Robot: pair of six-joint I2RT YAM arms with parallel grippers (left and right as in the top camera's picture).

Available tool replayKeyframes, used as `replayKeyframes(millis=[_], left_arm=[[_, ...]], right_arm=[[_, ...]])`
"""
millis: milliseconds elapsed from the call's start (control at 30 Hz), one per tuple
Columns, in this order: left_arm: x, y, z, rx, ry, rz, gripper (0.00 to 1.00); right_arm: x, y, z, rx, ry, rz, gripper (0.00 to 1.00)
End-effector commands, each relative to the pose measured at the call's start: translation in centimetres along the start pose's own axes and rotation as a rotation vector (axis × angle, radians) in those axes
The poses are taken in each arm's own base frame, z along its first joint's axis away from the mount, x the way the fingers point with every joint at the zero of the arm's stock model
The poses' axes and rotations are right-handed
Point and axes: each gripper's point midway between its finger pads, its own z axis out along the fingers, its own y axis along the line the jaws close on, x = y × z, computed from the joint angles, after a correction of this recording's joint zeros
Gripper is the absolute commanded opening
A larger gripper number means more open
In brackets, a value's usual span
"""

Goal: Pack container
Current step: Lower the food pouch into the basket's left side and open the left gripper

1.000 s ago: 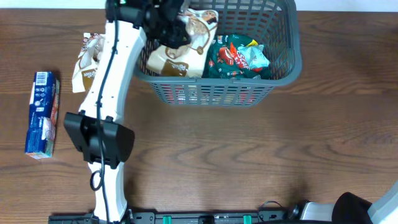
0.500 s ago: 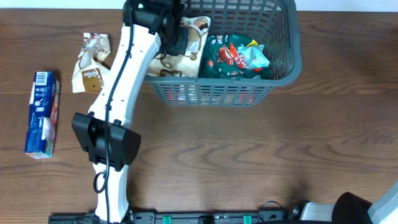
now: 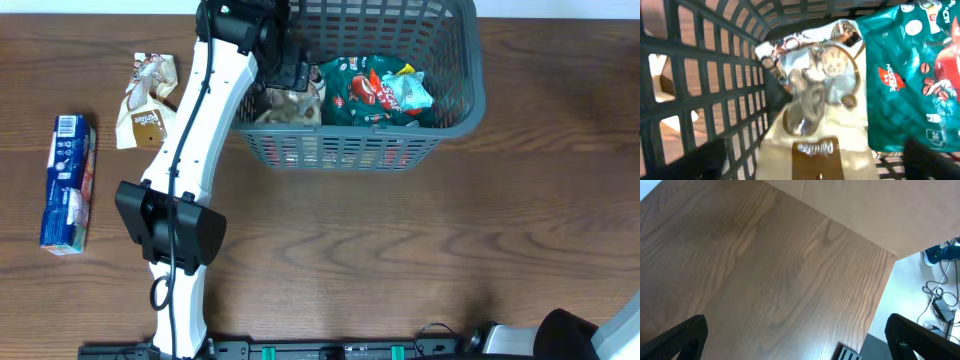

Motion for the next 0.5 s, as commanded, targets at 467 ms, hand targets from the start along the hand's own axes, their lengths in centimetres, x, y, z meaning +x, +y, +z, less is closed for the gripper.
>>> replayKeyframes(millis=[467], left_arm=[[-3.3,-3.8,-10.0,0.244,-0.296,0.214,0.99]], right_arm=[[-0.1,-0.5,-0.3,0.01,-0.011,0.027,0.99]])
